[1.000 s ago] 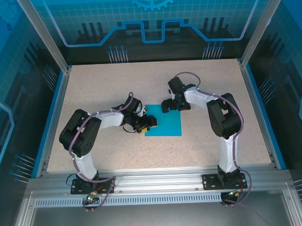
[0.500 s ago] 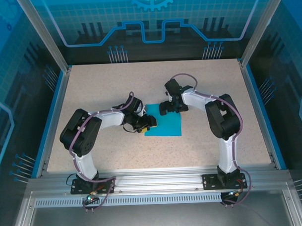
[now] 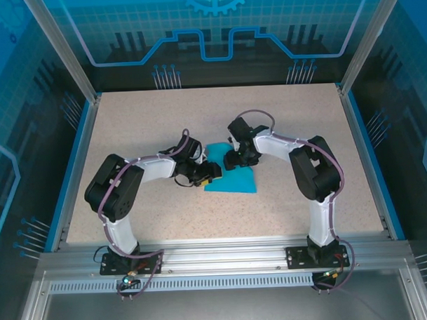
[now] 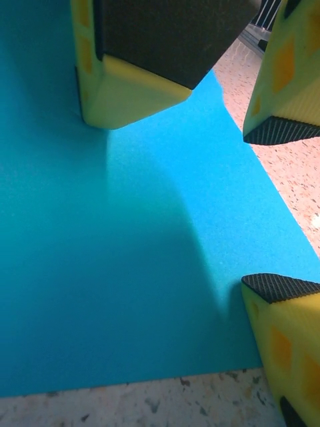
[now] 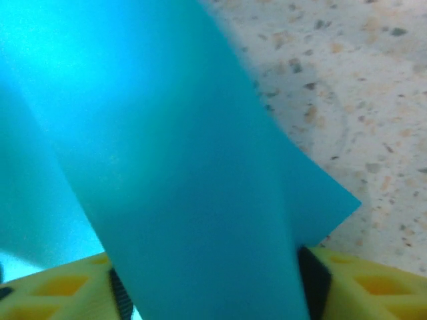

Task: Fold a paper plane with a square sheet of paper (fold left side to right side)
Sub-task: Pick up the square sheet of paper from the center of the table.

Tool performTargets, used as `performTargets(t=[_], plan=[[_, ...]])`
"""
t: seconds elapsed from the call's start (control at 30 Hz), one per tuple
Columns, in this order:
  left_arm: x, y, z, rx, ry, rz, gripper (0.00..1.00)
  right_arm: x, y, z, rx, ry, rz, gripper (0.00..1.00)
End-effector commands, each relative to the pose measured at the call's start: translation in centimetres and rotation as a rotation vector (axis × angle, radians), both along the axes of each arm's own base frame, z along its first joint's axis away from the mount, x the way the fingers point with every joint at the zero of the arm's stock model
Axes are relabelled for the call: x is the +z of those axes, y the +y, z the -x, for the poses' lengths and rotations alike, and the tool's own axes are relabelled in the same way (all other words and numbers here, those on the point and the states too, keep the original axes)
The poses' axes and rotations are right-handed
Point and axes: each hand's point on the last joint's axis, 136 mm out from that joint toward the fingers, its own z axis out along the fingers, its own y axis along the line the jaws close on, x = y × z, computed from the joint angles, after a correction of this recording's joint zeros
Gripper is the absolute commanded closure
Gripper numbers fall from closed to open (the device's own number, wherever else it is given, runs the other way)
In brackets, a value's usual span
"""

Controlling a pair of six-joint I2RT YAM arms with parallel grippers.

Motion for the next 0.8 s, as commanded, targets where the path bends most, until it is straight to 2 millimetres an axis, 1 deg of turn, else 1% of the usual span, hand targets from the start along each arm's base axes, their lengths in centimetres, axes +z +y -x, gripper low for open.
performTargets(t=[0.0,0.07,0.17,0.27,0.33,0.37,0.47,0.53,0.6,0.67,0.7,0.77], plan=[[1.6,-0.2,-0.4,0.016,-0.046,0.023,0.42,1.2,0.8,1.6,0.031,0.033,-0.039,0.45],[2.2,-0.2,-0.5,0.014,-0.066,0.026,0.41,1.6,0.9,1.7,0.037,0.026,-0.051,0.51],[3.6,0.5,-1.0,0.022,-0.112,0.030,0.39,2.3,0.9,1.6,0.046,0.014,-0.072,0.61],[5.2,1.8,-1.6,0.047,-0.162,0.043,0.36,3.4,1.0,1.5,0.059,0.002,-0.124,0.71],[6.6,3.0,-2.1,0.066,-0.207,0.056,0.35,4.6,1.2,1.5,0.075,-0.016,-0.176,0.76],[7.4,3.6,-2.4,0.076,-0.233,0.068,0.35,5.3,1.2,1.5,0.084,-0.031,-0.208,0.77],[10.2,5.0,-2.9,0.092,-0.326,0.120,0.33,8.2,1.2,1.6,0.123,-0.080,-0.319,0.78],[12.4,5.8,-3.2,0.092,-0.408,0.164,0.29,10.4,1.1,1.8,0.156,-0.114,-0.396,0.78],[15.2,6.4,-3.3,0.079,-0.507,0.213,0.24,13.2,1.0,2.2,0.208,-0.164,-0.469,0.78],[17.6,6.6,-3.2,0.050,-0.601,0.243,0.20,15.8,0.8,2.8,0.268,-0.215,-0.520,0.78],[18.9,6.4,-3.0,0.023,-0.650,0.258,0.19,17.1,0.8,3.3,0.300,-0.239,-0.541,0.78],[20.9,6.0,-2.5,-0.030,-0.723,0.289,0.16,19.3,0.8,4.3,0.357,-0.276,-0.581,0.78]])
